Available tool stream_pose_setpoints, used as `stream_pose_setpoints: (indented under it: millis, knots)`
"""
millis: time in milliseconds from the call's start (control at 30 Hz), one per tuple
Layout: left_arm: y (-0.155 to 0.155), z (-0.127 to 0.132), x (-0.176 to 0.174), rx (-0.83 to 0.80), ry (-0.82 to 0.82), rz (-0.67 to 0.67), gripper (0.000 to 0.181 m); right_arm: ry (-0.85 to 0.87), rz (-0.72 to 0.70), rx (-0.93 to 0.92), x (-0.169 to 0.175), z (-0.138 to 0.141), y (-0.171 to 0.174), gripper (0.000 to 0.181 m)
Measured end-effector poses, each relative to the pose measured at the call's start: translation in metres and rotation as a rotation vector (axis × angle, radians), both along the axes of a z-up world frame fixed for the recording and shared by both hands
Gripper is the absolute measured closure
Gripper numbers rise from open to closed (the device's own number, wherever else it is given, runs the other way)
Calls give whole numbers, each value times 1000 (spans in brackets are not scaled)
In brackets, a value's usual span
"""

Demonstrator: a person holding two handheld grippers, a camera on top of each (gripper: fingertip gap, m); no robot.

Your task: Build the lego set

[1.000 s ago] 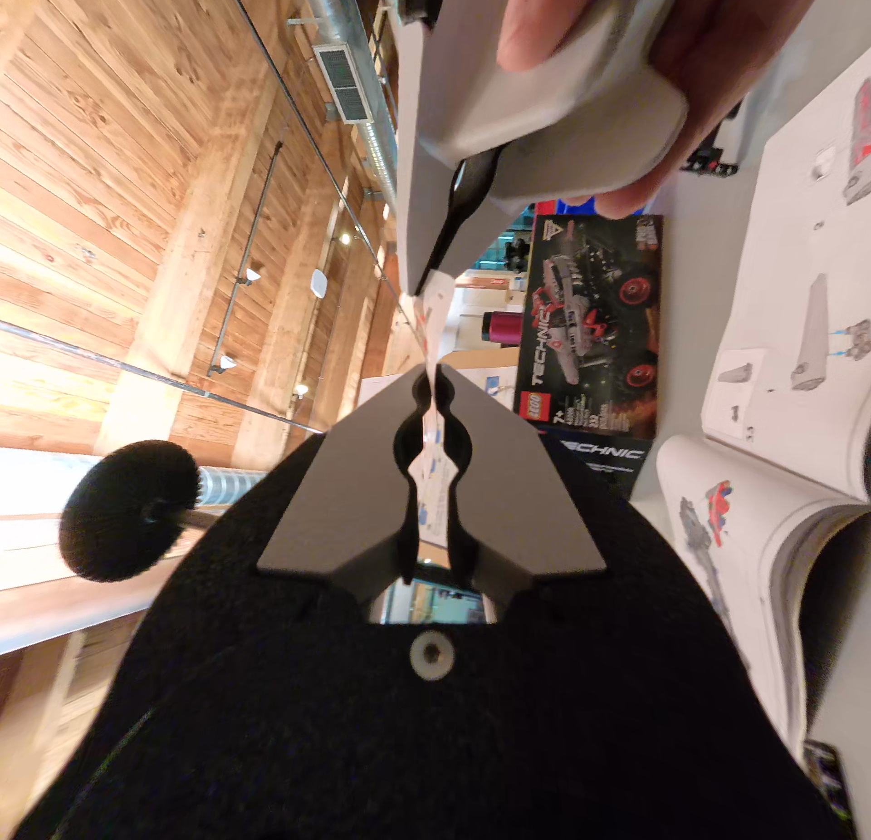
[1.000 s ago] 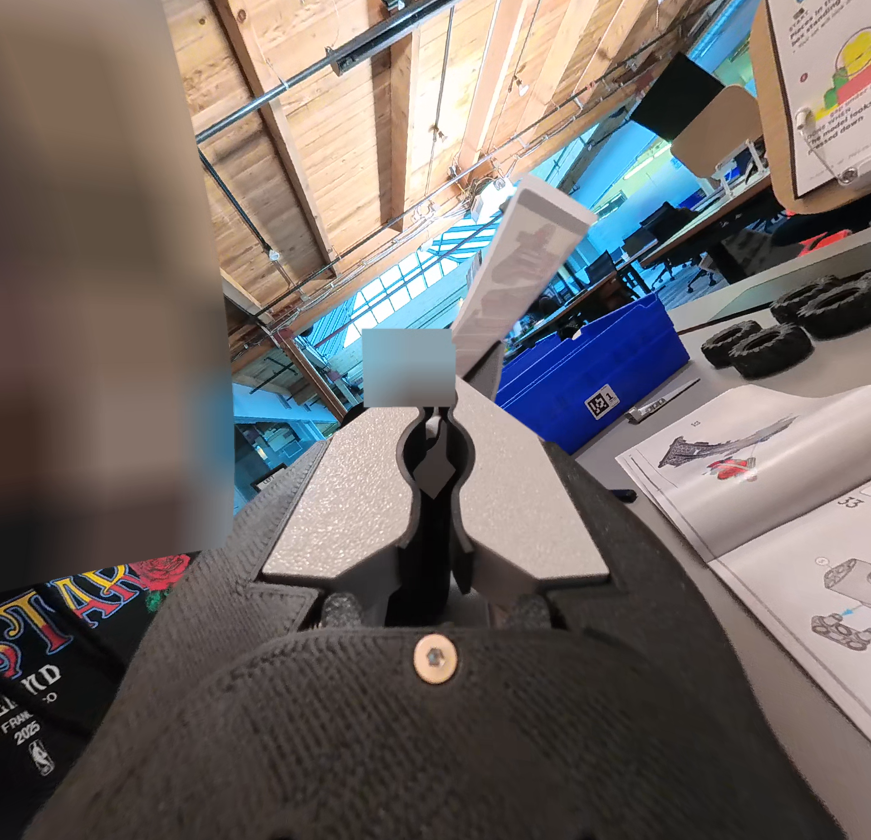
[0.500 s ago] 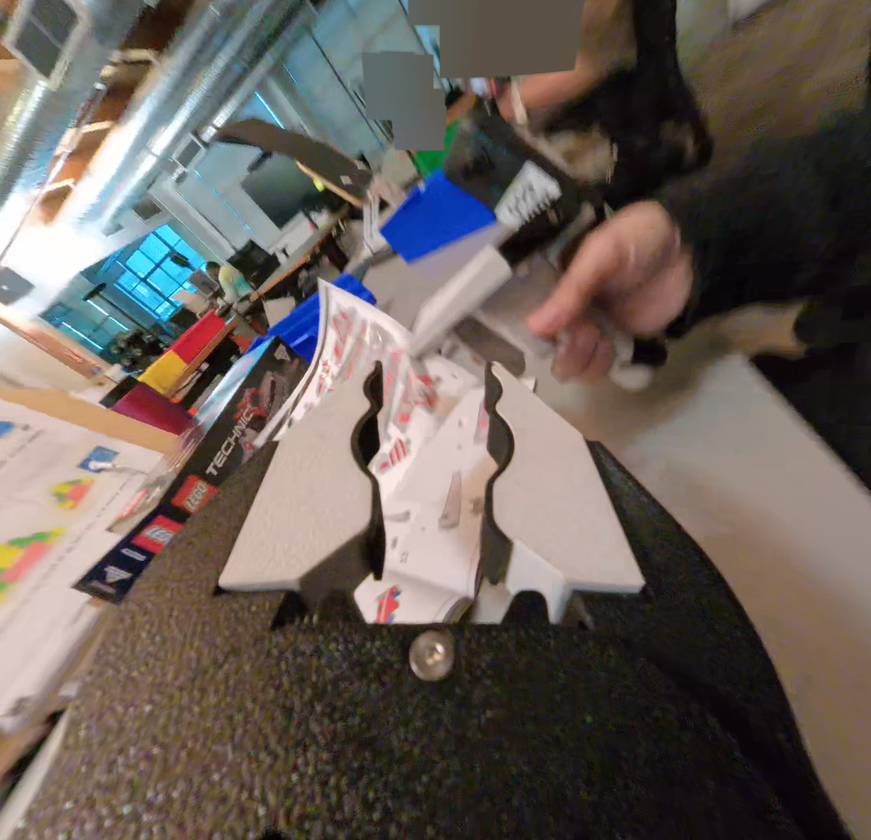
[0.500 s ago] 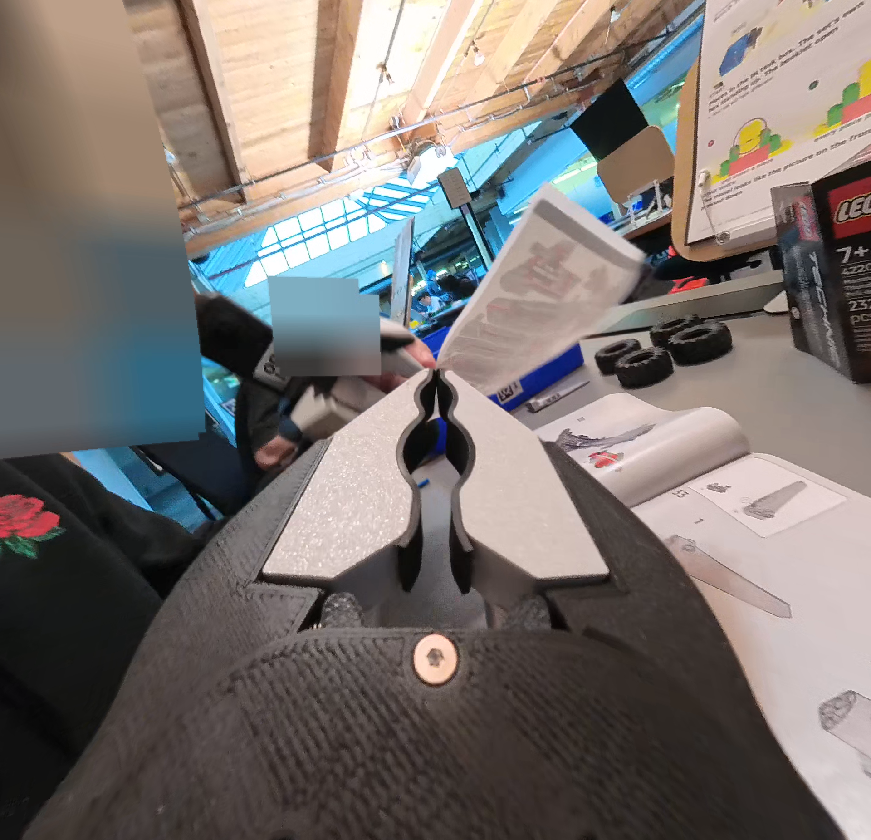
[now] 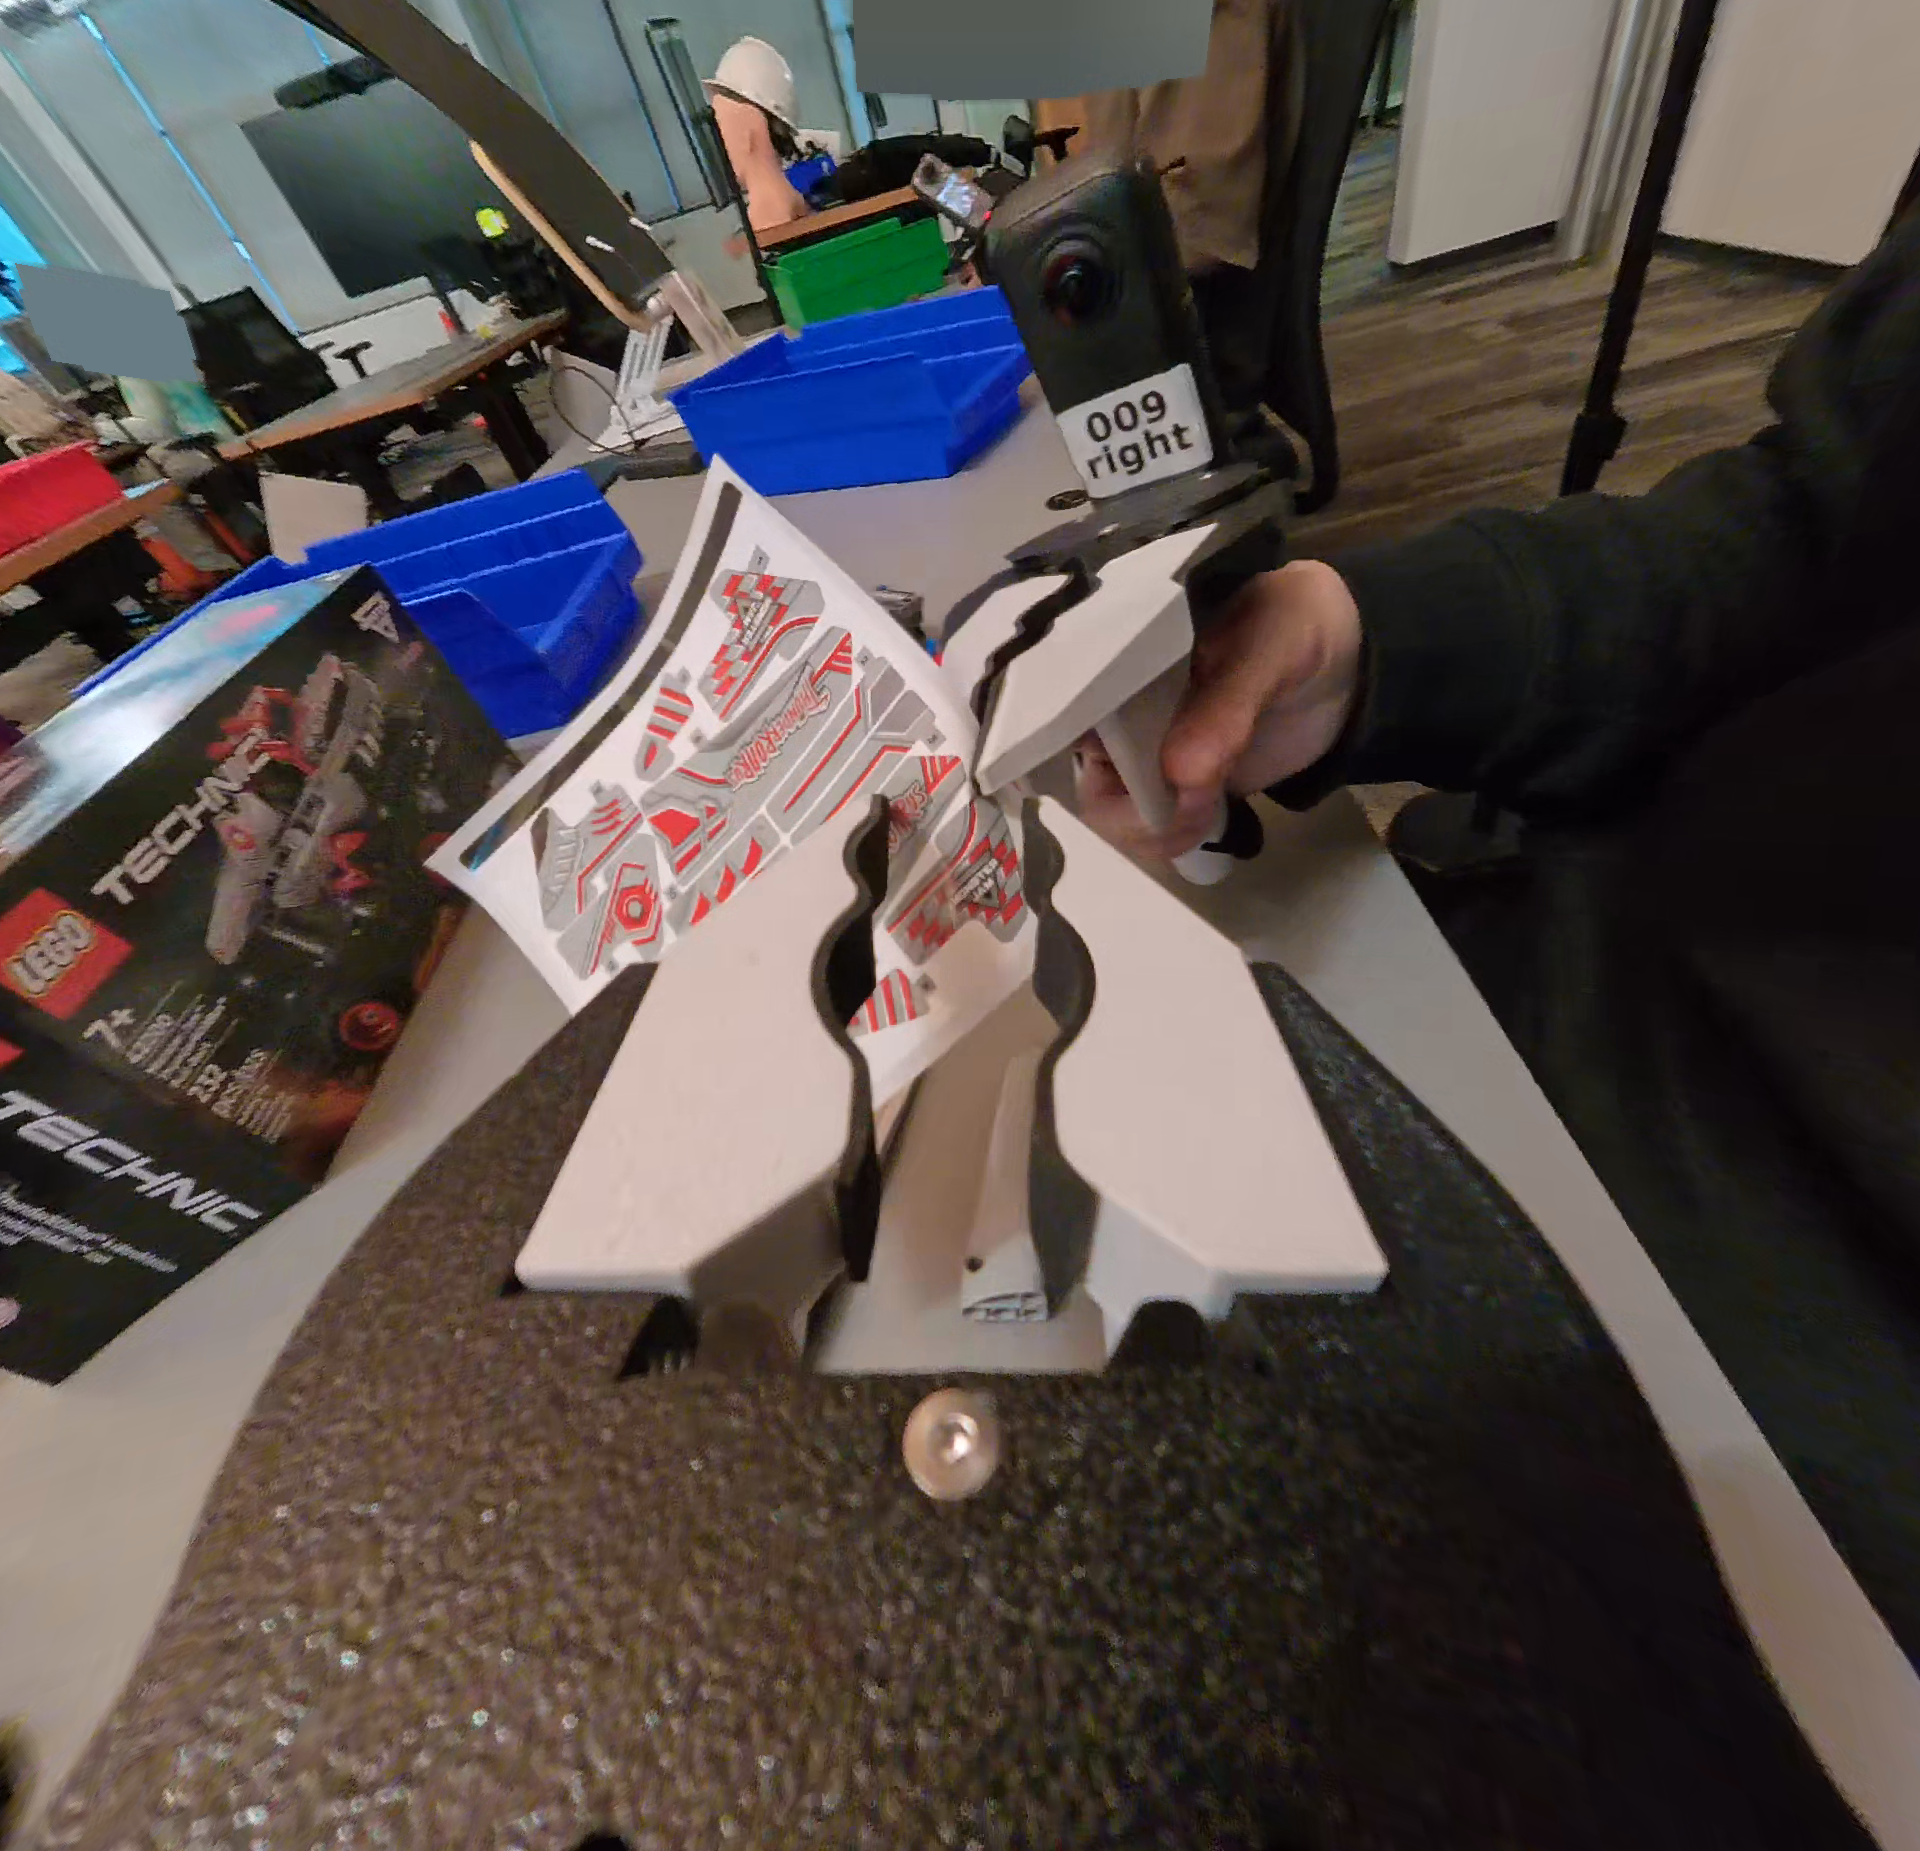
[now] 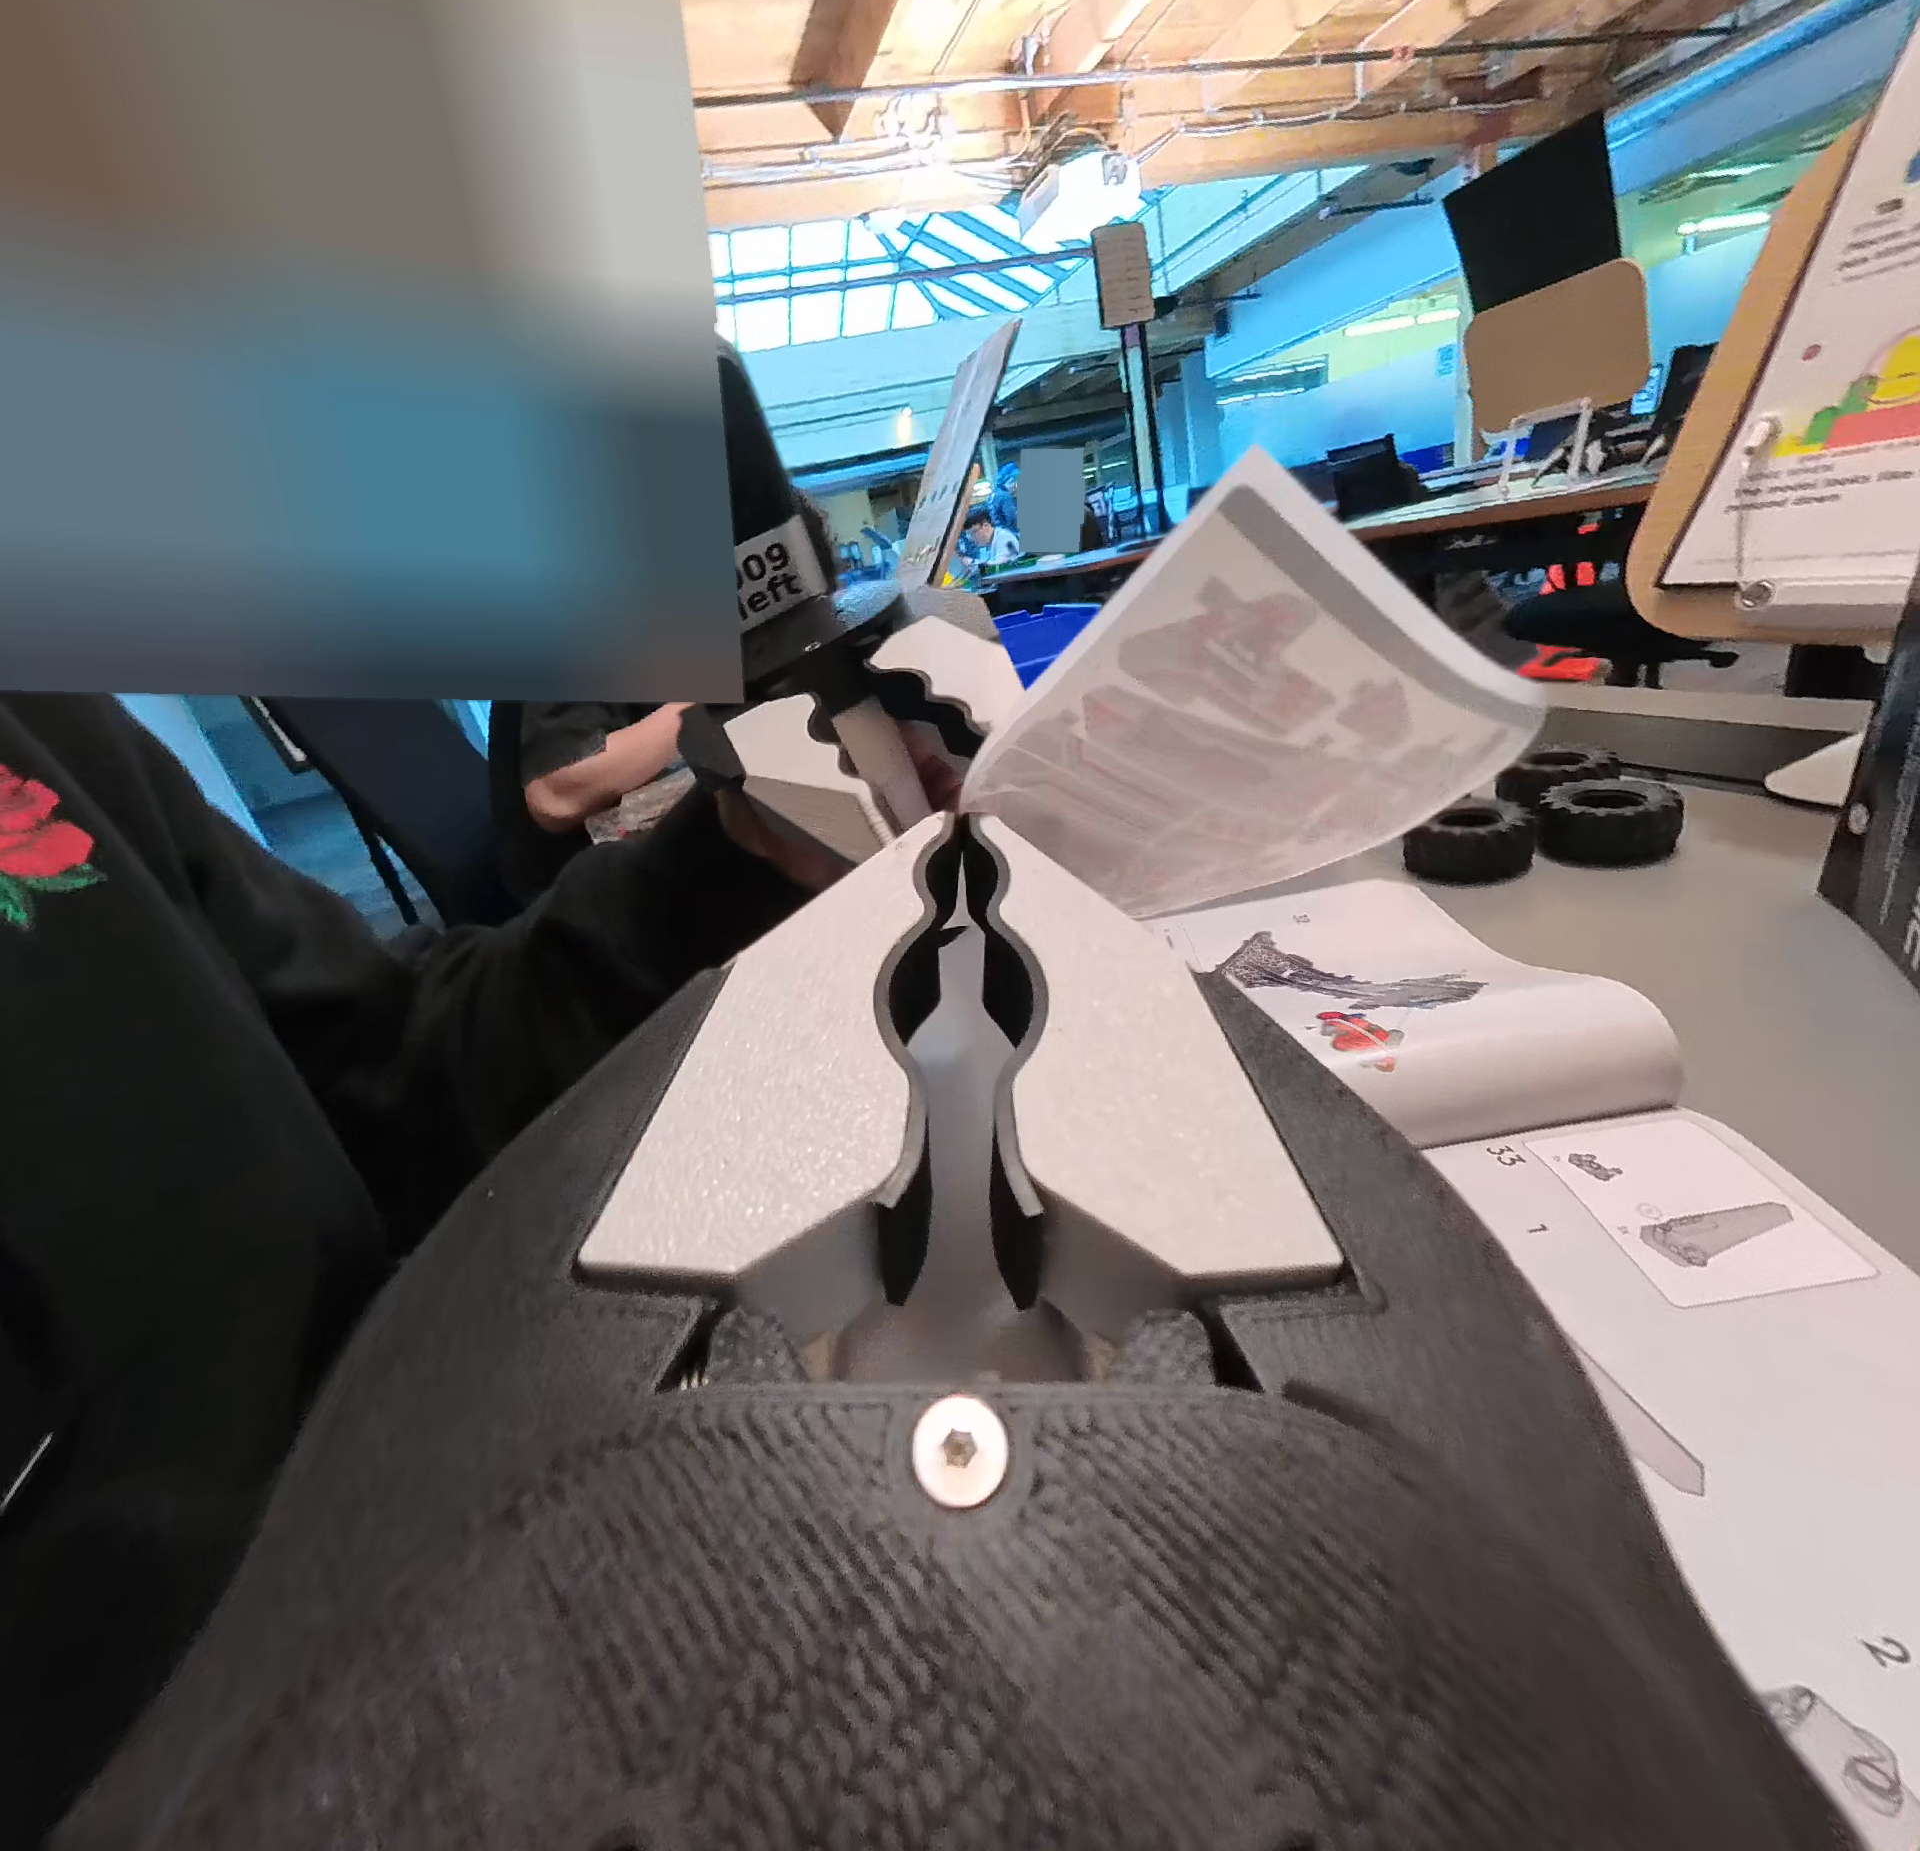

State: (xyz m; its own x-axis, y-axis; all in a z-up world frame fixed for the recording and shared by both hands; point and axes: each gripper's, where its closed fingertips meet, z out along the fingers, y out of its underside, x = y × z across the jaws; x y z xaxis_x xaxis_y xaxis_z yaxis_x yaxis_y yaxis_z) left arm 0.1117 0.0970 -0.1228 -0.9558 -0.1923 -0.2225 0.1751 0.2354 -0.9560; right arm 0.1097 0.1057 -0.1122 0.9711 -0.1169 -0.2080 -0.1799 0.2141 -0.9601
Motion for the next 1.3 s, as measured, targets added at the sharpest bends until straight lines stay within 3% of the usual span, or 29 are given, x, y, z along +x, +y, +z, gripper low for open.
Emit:
stream_pose_setpoints:
  millis: [367,933,1300]
  knots:
    - [-6,-3,-23,-23,86,-153,168,-184,52,-62,-18,-1,1,181]
    - [4,4,-8,-34,-22,-60,170,-126,12,-90,-10,-5,-1,181]
    - [4,-2,-15,-10,26,-112,171,-143,27,-109,-13,-7,5,181]
